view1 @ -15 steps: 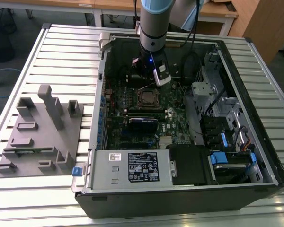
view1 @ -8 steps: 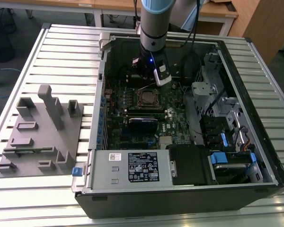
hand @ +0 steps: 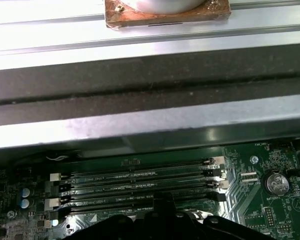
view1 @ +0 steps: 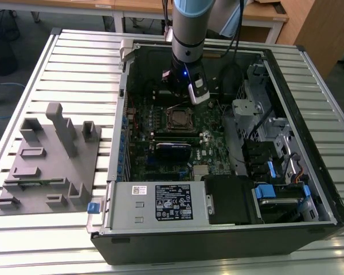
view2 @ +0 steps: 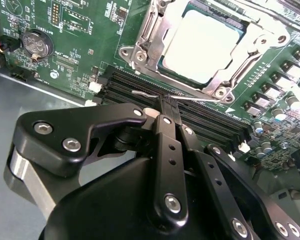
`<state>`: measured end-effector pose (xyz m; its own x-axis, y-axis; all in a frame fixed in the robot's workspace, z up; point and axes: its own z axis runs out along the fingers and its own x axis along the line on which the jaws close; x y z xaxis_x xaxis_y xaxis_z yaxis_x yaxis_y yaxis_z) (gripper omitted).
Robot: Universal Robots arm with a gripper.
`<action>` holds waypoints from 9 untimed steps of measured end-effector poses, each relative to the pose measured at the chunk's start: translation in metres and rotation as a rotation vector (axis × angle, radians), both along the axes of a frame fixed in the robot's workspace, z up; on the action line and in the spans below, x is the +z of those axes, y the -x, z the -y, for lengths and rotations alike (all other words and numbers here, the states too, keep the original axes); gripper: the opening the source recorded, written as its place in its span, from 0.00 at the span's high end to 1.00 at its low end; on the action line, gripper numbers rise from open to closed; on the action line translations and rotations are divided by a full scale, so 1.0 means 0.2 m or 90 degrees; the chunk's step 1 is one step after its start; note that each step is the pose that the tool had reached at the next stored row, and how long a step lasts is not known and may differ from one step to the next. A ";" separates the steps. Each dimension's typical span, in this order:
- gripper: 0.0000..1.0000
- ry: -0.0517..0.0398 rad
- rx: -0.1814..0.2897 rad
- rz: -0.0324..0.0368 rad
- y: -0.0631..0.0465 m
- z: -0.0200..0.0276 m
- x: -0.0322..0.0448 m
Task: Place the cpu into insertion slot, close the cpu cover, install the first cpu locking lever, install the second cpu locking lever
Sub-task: 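Install the first cpu locking lever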
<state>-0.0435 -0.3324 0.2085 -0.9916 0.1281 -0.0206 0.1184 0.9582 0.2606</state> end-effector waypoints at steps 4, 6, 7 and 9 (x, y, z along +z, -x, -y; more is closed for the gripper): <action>0.90 0.0000 0.000 -0.0001 -0.01 0.000 -0.001; 0.90 0.0000 0.000 0.0000 -0.02 0.000 -0.001; 0.90 0.0000 0.000 0.0000 -0.02 0.000 -0.001; 0.90 0.0000 -0.002 0.0000 -0.02 0.000 -0.002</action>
<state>-0.0388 -0.3323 0.2080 -0.9911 0.1318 -0.0205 0.1220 0.9577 0.2605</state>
